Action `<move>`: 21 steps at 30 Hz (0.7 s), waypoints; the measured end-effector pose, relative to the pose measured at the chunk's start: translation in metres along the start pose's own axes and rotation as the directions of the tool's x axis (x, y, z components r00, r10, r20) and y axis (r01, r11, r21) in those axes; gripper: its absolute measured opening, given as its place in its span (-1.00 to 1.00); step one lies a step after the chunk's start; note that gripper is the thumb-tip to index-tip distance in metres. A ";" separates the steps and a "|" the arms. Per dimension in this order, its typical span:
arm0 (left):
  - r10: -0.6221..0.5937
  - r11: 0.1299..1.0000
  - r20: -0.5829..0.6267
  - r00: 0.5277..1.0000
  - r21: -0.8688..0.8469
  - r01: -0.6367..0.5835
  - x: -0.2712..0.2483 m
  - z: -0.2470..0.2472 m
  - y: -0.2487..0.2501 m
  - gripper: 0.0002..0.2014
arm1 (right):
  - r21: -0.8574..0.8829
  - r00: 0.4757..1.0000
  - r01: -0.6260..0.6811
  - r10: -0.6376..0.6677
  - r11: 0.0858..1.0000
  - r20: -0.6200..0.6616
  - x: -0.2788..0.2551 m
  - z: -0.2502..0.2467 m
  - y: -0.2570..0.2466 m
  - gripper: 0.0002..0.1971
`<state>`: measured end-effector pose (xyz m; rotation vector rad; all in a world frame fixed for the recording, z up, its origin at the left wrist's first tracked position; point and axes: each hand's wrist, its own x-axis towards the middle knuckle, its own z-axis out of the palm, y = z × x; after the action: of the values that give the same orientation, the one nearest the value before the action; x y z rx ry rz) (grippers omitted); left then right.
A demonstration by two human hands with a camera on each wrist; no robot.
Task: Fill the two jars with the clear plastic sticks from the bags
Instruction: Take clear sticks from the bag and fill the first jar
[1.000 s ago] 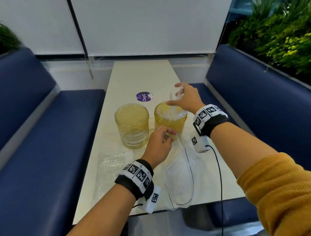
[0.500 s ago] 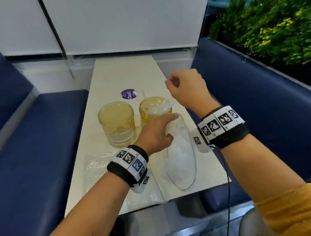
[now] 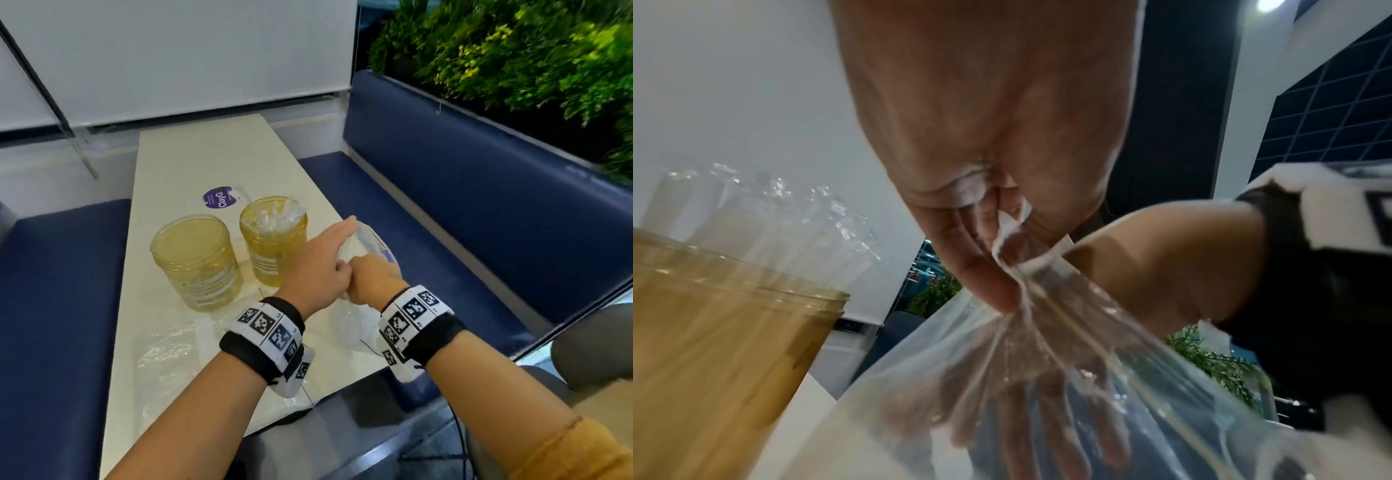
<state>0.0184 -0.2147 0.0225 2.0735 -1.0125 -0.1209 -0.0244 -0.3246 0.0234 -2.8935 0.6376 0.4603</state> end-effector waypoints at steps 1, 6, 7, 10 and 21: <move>0.000 1.000 -0.001 1.000 -0.001 0.000 0.000 0.001 0.000 -0.30 | -0.018 0.999 -0.027 0.027 0.999 0.035 0.002 0.004 0.001 -0.68; 0.051 0.999 -0.006 0.999 0.001 -0.051 -0.002 0.003 -0.003 -0.32 | -0.070 0.992 -0.056 0.064 0.996 0.109 0.014 0.018 0.005 -0.52; 0.059 0.998 -0.004 0.998 0.006 -0.059 -0.002 0.003 -0.005 -0.32 | -0.079 0.992 -0.064 0.072 0.995 0.101 0.016 0.019 0.005 -0.59; 0.084 0.996 0.007 0.996 0.019 -0.084 -0.002 0.003 -0.010 -0.33 | -0.070 0.987 -0.098 0.106 0.993 0.122 0.017 0.020 0.005 -0.79; 0.058 0.998 0.024 0.998 0.024 -0.059 -0.004 0.007 -0.011 -0.37 | -0.093 0.992 -0.091 0.098 0.991 0.076 0.013 0.022 0.016 -0.72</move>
<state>0.0190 -0.2125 0.0091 2.0667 -1.0929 -0.1033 -0.0261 -0.3399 -0.0025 -2.9201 0.7625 0.6298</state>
